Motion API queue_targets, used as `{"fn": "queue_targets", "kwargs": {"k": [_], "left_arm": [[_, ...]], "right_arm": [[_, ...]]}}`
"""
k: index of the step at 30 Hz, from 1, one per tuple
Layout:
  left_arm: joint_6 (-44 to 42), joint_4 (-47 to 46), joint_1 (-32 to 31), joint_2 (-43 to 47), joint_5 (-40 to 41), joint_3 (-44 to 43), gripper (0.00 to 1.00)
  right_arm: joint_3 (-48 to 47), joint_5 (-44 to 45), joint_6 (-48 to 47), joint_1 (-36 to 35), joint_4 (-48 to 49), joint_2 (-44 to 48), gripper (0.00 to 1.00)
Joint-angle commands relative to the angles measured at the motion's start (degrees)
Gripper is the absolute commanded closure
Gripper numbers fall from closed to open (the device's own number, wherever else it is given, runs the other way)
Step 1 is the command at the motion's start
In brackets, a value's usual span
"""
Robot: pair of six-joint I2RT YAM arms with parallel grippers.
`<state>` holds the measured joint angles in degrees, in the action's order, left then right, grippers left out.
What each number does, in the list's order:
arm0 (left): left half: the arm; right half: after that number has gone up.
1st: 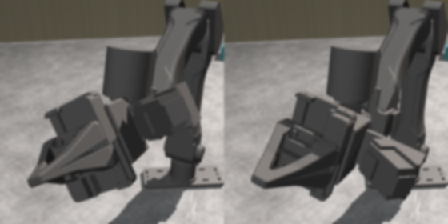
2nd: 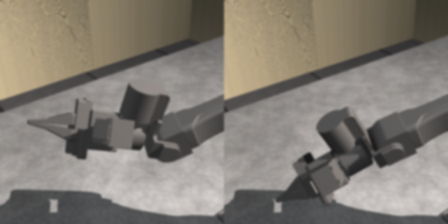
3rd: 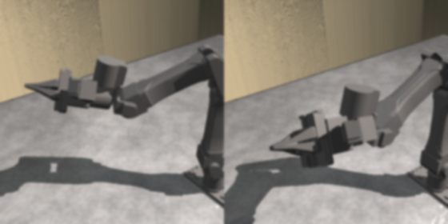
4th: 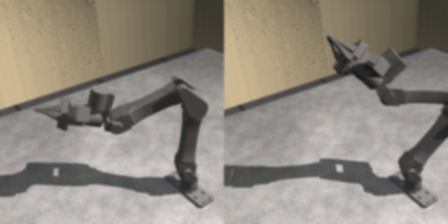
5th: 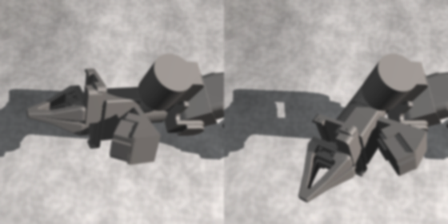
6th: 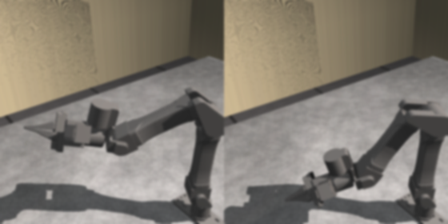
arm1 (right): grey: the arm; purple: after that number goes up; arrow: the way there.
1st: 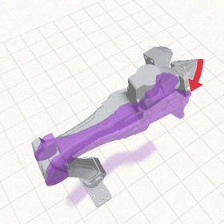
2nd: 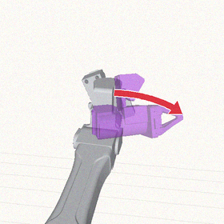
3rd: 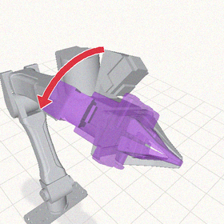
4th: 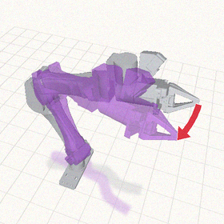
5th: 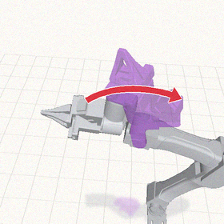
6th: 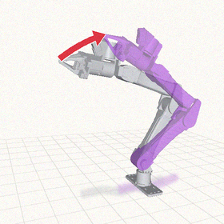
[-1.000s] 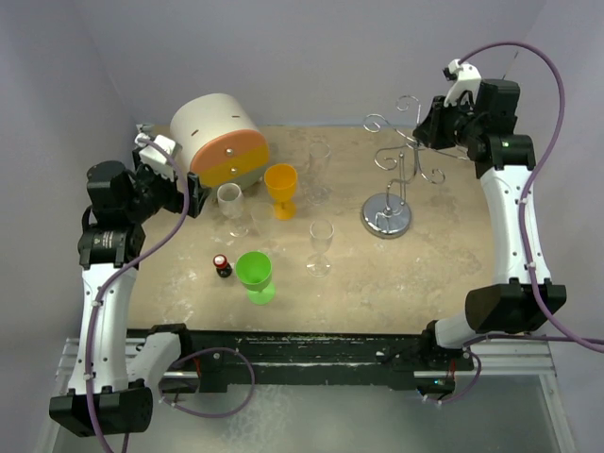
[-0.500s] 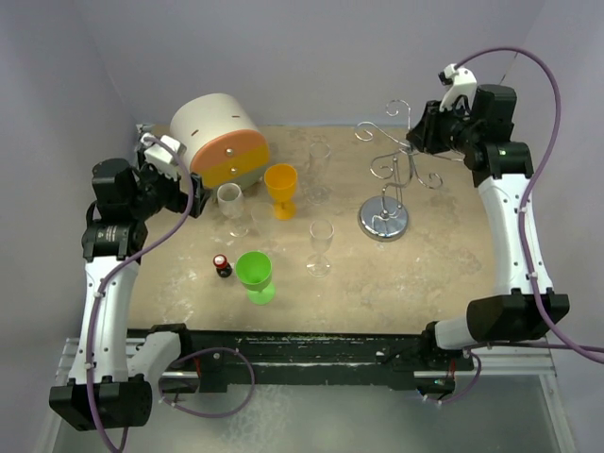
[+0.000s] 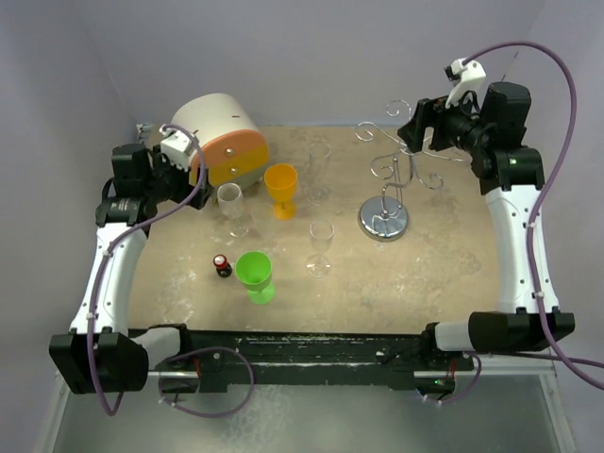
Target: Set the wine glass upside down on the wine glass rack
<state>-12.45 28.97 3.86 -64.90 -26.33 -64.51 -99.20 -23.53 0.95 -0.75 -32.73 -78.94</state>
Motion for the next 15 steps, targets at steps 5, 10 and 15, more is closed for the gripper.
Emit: {"fn": "queue_targets", "kwargs": {"k": [5,10,15], "left_arm": [[-5.8,-0.4,-7.7,-7.5,8.0,-7.0,0.23],[-7.7,1.3,-9.1,-13.0,9.7,-10.4,0.36],[-8.5,4.7,-9.5,-16.6,8.8,-13.0,0.46]], "right_arm": [[-2.9,3.5,-4.9,-0.2,-1.4,5.8,0.16],[-1.5,5.3,-6.4,-0.1,-1.2,9.3,0.15],[-0.5,6.4,-7.2,0.0,-1.6,10.5,0.15]]}}
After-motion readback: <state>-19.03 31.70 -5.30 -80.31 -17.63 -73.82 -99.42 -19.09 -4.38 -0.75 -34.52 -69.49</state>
